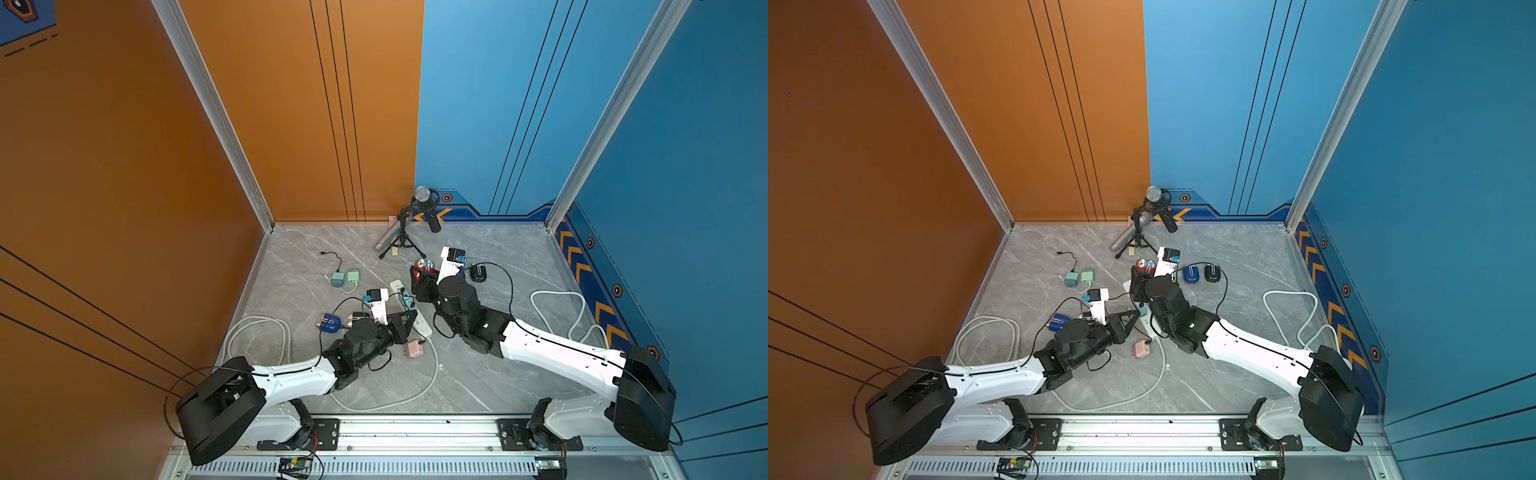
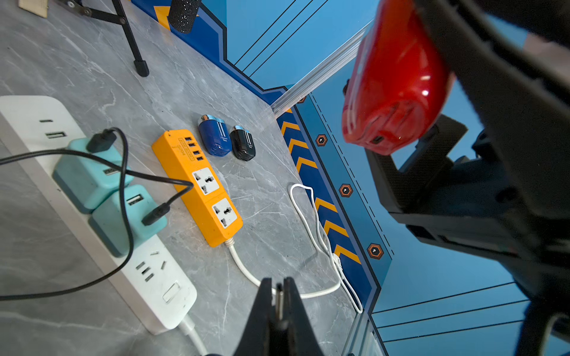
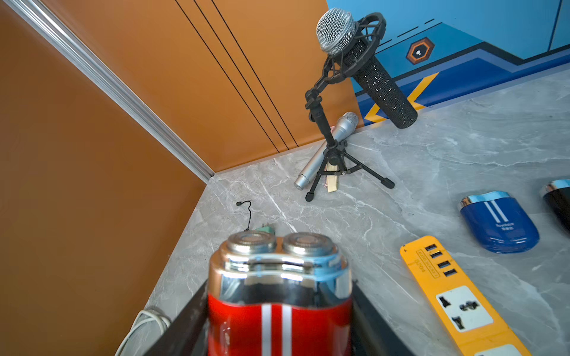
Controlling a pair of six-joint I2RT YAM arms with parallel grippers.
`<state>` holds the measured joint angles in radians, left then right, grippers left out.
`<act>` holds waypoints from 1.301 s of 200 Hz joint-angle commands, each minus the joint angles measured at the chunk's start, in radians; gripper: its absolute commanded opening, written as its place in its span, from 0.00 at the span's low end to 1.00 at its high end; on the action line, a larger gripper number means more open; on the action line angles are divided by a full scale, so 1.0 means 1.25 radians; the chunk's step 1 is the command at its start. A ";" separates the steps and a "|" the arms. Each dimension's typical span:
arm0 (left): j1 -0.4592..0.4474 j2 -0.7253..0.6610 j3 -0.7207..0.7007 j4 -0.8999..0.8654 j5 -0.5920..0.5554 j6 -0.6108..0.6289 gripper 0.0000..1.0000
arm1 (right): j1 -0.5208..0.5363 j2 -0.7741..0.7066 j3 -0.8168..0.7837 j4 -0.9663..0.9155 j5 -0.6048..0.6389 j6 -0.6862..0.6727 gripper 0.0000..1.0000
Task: Unplug the electric shaver
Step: Remove the charging cable from the electric shaver, then place the charging cable at the center of the board.
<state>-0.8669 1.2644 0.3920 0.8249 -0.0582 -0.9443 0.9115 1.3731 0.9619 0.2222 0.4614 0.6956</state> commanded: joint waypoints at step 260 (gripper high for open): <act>0.089 -0.078 0.130 -0.687 0.100 0.234 0.00 | -0.380 0.001 0.151 -0.563 -0.246 -0.276 0.33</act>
<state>-0.7677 1.1465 0.5137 0.0734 0.0395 -0.7353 0.4828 1.3479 1.0966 -0.3943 0.2050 0.4294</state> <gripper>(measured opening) 0.092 0.605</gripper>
